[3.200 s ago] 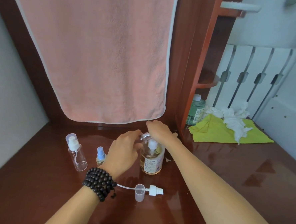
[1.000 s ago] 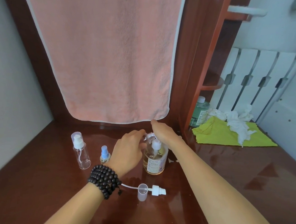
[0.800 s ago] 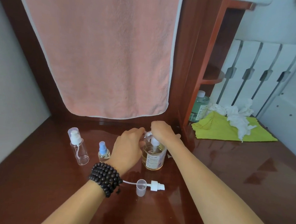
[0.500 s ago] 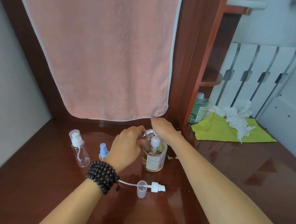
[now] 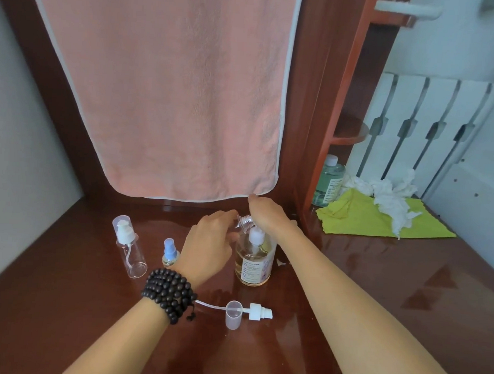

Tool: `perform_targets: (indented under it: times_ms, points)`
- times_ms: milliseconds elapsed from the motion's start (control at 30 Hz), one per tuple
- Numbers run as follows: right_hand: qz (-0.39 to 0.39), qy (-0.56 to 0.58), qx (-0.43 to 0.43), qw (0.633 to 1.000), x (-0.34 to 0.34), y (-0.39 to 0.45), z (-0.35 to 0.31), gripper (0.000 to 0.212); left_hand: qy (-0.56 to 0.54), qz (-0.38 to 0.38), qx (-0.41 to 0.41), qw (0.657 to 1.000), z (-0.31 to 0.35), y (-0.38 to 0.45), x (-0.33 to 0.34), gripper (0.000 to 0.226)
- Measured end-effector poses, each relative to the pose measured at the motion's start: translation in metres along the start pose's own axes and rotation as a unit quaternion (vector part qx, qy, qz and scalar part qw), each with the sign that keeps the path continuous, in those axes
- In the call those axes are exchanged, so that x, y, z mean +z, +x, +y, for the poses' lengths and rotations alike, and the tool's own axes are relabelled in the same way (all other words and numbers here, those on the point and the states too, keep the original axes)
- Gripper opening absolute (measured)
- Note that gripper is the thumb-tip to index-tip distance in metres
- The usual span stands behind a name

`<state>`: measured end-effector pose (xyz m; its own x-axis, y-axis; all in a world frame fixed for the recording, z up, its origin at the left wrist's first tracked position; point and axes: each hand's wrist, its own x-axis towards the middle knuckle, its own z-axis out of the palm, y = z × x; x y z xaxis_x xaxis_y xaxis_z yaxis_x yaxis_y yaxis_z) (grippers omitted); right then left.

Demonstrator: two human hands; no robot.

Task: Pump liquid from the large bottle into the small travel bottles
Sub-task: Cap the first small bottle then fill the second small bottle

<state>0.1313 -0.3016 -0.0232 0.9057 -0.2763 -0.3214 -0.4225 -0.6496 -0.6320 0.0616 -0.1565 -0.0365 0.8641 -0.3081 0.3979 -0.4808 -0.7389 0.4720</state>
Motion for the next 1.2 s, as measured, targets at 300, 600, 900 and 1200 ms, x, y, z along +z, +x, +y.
perform_targets:
  times_ms: [300,600,900,1200]
  points:
    - [0.001,-0.002,-0.010,1.000,0.022,0.020,0.013,0.046,0.005,-0.008,-0.019,1.000,0.002,-0.005,0.010,0.016]
    - [0.027,0.007,-0.028,0.999,0.000,0.000,0.000,0.042,0.008,0.000,-0.002,1.000,0.002,0.000,0.000,0.019]
    - [0.005,-0.047,-0.021,0.999,0.014,0.009,0.013,0.019,0.001,-0.021,-0.010,1.000,-0.001,-0.005,0.010,0.015]
    - [-0.004,-0.040,-0.047,0.998,0.001,-0.004,0.005,0.043,-0.008,0.004,-0.003,1.000,0.002,-0.004,0.004,0.022]
